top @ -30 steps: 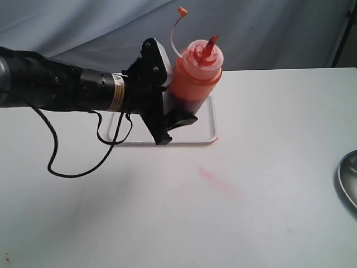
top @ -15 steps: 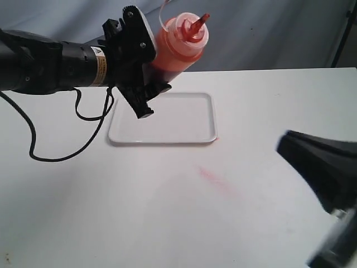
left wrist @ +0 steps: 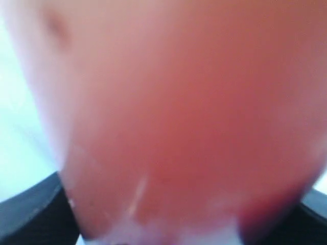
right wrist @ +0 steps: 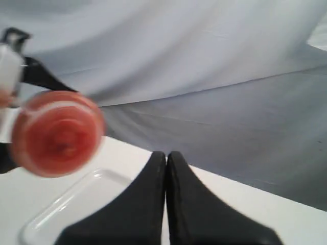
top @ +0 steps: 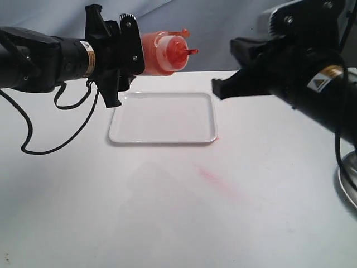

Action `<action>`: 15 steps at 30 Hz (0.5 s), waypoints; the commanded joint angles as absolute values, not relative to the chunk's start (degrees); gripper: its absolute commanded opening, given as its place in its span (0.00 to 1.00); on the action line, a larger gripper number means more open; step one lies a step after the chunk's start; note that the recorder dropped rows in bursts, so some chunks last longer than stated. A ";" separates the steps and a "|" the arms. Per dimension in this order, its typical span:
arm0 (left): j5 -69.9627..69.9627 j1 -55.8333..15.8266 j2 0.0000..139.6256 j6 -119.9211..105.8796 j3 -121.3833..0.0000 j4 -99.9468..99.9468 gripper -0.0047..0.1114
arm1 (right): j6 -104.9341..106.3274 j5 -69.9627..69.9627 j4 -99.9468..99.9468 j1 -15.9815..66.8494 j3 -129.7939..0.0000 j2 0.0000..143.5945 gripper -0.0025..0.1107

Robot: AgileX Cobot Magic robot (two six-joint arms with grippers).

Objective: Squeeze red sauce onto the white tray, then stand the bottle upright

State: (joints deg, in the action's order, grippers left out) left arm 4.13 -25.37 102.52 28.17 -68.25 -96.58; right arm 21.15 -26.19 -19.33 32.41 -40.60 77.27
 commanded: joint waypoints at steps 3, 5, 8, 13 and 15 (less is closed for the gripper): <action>6.85 -23.94 101.65 24.78 -71.04 -99.95 0.04 | 11.23 -18.62 -6.24 18.49 -47.63 78.48 0.02; 7.14 -23.94 101.65 21.04 -71.22 -99.95 0.04 | 0.55 -16.38 6.17 16.01 -50.56 79.82 0.02; 8.64 -23.94 102.21 17.97 -71.94 -99.95 0.04 | -20.04 -15.73 25.77 13.77 -54.66 82.95 0.02; 10.44 -23.94 105.32 7.40 -74.32 -99.95 0.04 | -68.69 -38.74 72.64 8.36 -66.33 94.52 0.02; 12.66 -23.94 106.76 3.97 -76.27 -99.95 0.04 | -86.35 -43.90 86.35 5.58 -75.01 100.26 0.02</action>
